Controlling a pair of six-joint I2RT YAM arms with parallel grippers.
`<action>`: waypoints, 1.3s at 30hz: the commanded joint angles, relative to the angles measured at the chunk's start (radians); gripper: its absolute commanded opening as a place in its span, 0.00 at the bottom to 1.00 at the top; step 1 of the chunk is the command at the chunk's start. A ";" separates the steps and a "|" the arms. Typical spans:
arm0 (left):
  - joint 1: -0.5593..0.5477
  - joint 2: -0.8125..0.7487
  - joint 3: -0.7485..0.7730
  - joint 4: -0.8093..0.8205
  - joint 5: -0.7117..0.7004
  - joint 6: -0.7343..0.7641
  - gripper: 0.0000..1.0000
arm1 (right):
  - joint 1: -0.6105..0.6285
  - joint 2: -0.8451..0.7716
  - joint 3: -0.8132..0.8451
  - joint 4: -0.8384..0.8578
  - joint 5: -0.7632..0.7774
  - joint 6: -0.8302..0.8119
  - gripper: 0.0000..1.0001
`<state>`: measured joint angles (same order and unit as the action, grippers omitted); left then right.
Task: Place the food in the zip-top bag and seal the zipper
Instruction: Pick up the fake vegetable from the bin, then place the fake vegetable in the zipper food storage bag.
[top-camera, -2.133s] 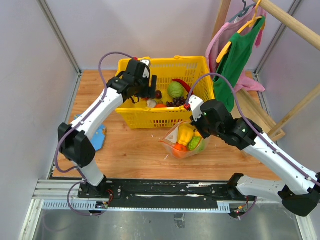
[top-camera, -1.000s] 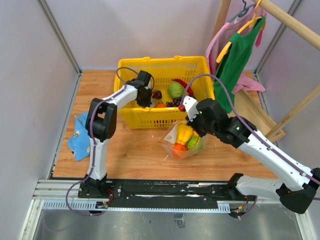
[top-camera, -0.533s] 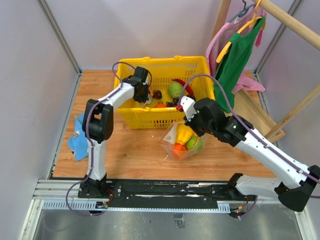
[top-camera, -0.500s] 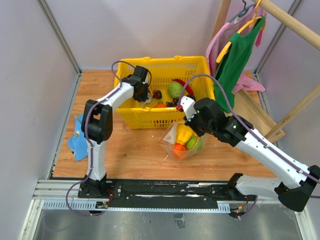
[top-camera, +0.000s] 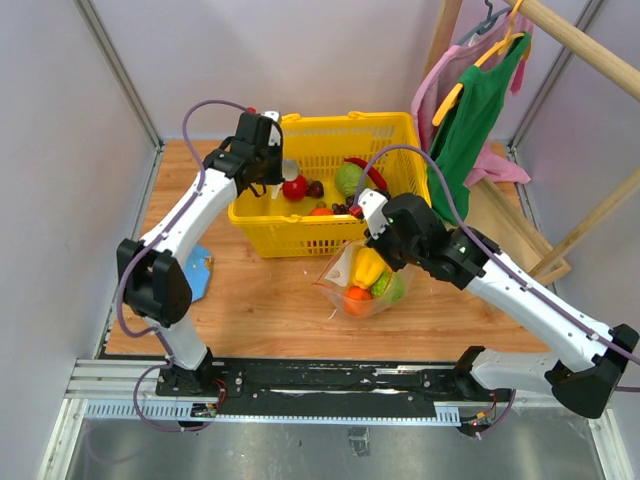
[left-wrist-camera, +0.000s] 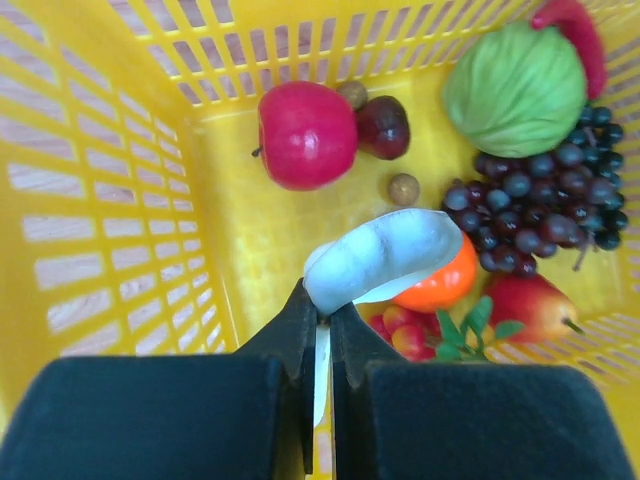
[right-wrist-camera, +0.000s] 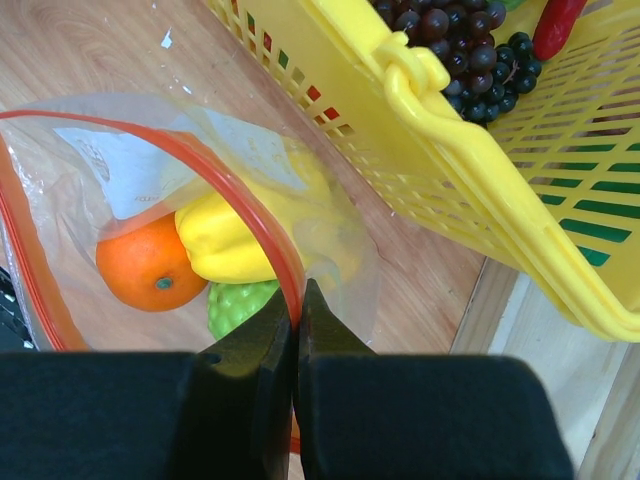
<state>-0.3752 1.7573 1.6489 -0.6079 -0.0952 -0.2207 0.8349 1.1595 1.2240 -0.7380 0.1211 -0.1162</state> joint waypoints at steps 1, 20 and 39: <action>-0.038 -0.137 -0.065 0.017 0.035 0.002 0.00 | -0.011 0.011 0.051 0.004 0.040 0.063 0.03; -0.267 -0.541 -0.332 0.086 0.097 -0.038 0.00 | -0.012 0.056 0.083 0.035 0.077 0.211 0.02; -0.575 -0.567 -0.481 0.240 0.069 0.007 0.00 | -0.011 0.044 0.071 0.087 0.042 0.303 0.04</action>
<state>-0.9119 1.1679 1.1717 -0.4099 -0.0139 -0.2520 0.8349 1.2243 1.2690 -0.6933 0.1726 0.1524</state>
